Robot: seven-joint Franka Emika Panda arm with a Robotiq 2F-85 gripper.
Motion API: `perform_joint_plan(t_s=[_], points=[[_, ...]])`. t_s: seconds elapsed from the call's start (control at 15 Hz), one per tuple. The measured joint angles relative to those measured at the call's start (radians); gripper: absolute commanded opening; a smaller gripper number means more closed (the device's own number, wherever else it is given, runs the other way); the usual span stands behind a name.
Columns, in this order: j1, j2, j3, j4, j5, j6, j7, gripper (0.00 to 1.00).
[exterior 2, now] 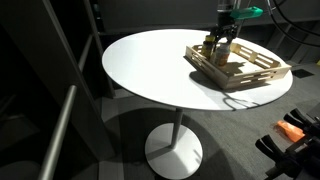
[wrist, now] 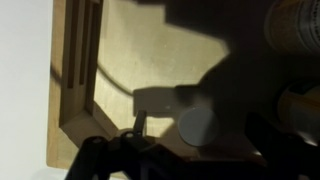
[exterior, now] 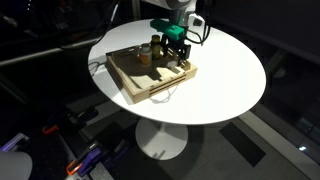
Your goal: Put the lid on top of the white bottle
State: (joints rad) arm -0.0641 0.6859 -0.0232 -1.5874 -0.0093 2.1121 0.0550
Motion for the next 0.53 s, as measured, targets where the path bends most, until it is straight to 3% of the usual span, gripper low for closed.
perform_joint_plan(t_s=[0.2,0.33,0.53], points=[[0.0,0.015,0.0,0.015,0.0,0.0,0.0,0.88],[0.001,0.024,0.0,0.025,0.0,0.002,0.0,0.74],[0.005,0.033,0.0,0.036,0.0,0.004,0.0,0.72]])
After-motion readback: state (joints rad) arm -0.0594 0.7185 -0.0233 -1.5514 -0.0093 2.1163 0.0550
